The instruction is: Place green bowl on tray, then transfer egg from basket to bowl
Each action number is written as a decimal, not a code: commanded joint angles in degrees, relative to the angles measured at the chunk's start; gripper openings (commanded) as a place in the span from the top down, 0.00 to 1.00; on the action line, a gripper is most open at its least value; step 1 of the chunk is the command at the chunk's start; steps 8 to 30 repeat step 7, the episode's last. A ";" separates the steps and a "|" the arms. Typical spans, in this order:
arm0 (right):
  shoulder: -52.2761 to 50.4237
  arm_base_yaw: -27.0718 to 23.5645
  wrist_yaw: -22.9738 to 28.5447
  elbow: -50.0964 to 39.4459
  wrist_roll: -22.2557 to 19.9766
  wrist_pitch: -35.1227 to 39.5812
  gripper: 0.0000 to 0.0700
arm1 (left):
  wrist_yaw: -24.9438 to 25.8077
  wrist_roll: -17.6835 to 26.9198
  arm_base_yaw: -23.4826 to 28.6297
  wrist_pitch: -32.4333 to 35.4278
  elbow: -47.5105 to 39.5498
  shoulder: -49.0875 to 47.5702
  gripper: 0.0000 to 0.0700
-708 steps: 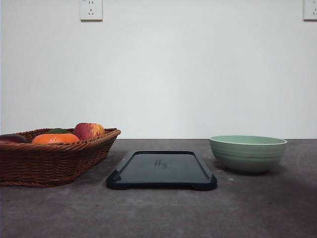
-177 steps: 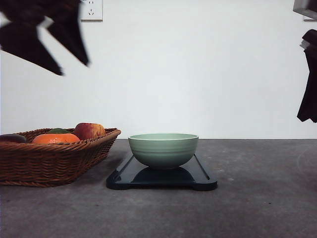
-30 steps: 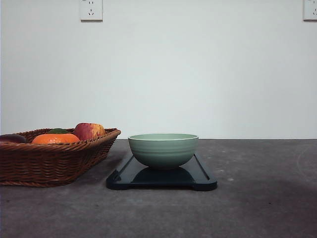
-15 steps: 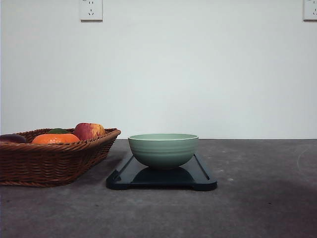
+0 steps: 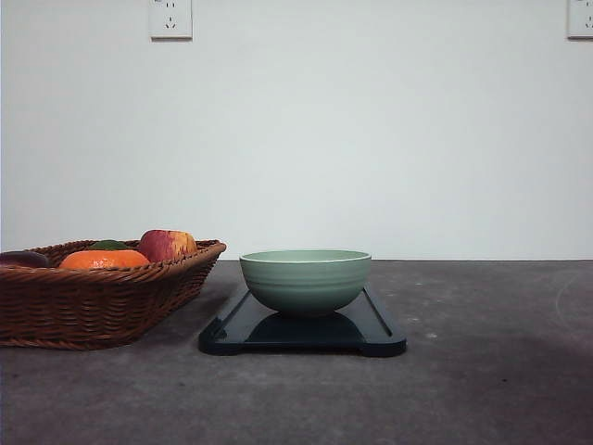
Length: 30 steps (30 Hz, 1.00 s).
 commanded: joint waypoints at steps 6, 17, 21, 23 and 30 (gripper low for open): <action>0.07 0.17 0.04 -0.24 0.78 0.79 0.98 | -0.11 0.59 0.04 -0.46 -1.09 -0.09 1.00; 0.07 0.17 0.04 -0.24 0.78 0.79 0.98 | -0.11 0.59 0.04 -0.46 -1.07 -0.09 1.00; 0.07 0.17 0.04 -0.24 0.78 0.79 0.98 | -0.11 0.59 0.04 -0.46 -1.07 -0.09 1.00; 0.07 0.17 0.04 -0.24 0.78 0.79 0.98 | -0.11 0.59 0.04 -0.46 -1.07 -0.09 1.00; 0.07 0.17 0.04 -0.24 0.78 0.79 0.98 | -0.11 0.59 0.04 -0.46 -1.07 -0.09 1.00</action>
